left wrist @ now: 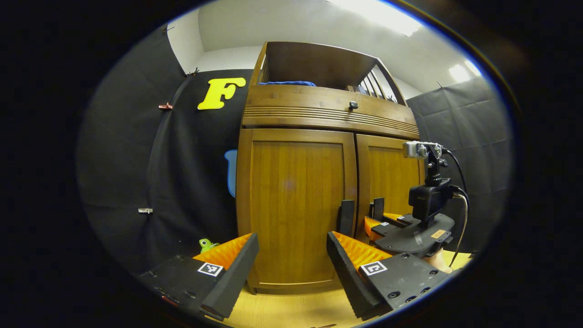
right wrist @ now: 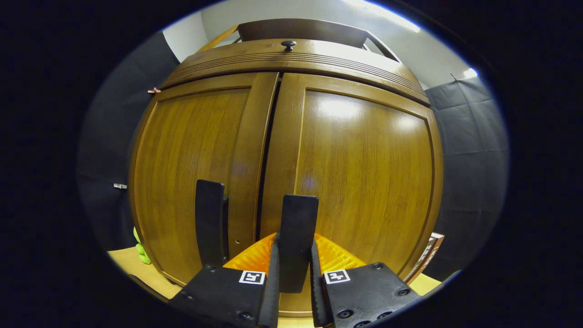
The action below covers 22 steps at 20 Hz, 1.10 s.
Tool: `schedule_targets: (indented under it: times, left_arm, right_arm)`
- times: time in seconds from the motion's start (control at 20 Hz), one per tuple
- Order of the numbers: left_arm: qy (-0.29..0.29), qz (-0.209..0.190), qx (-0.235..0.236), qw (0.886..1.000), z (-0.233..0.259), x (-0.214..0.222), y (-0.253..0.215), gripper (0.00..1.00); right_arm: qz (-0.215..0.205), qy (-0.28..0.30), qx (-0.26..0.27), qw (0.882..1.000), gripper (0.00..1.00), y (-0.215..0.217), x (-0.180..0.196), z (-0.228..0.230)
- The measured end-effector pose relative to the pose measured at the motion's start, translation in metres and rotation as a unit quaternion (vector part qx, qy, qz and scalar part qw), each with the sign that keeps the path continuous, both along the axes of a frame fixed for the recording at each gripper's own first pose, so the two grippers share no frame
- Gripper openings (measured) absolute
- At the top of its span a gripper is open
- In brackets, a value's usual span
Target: Open the right door of the double-door shoe cabinet with the right hand, and open the left door with the left hand.
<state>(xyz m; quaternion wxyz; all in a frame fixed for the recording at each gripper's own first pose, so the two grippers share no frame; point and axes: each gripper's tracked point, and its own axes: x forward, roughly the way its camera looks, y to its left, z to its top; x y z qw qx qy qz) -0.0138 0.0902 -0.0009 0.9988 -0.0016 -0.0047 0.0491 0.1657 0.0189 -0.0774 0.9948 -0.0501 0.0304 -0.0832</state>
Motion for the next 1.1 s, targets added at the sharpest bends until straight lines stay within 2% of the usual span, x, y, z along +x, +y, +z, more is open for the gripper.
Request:
schedule_targets:
  times: [0.05, 0.15, 0.35, 0.4, 0.45, 0.5, 0.75, 1.1]
  left_arm:
    - [0.000, 0.001, -0.002, 1.000, 0.000, -0.002, 0.000, 0.94]
    - [-0.003, 0.004, -0.005, 1.000, 0.001, -0.003, 0.002, 0.94]
    - [-0.004, 0.005, -0.008, 1.000, 0.003, -0.006, 0.000, 0.94]
    - [-0.003, 0.005, -0.009, 1.000, 0.005, -0.008, -0.004, 0.94]
    - [-0.003, 0.004, -0.010, 1.000, 0.005, -0.007, -0.006, 0.94]
    - [-0.004, 0.002, -0.011, 1.000, 0.006, -0.008, -0.009, 0.94]
    - [-0.004, 0.000, -0.008, 1.000, 0.006, -0.014, -0.020, 0.94]
    - [0.004, -0.011, -0.006, 1.000, 0.004, -0.017, -0.041, 0.94]
  right_arm:
    - [0.001, 0.005, 0.006, 1.000, 0.28, 0.000, -0.004, -0.001]
    - [0.005, 0.012, 0.011, 1.000, 0.22, 0.001, -0.007, 0.001]
    - [0.027, 0.021, 0.020, 0.999, 0.22, 0.004, -0.029, 0.002]
    - [0.034, 0.024, 0.024, 0.999, 0.17, 0.004, -0.033, 0.003]
    - [0.040, 0.027, 0.024, 0.999, 0.17, 0.004, -0.038, 0.004]
    - [0.045, 0.029, 0.023, 0.998, 0.22, 0.003, -0.044, 0.006]
    - [0.074, 0.036, 0.033, 0.996, 0.22, 0.000, -0.072, 0.012]
    - [0.094, 0.034, 0.044, 0.994, 0.22, -0.014, -0.119, 0.022]
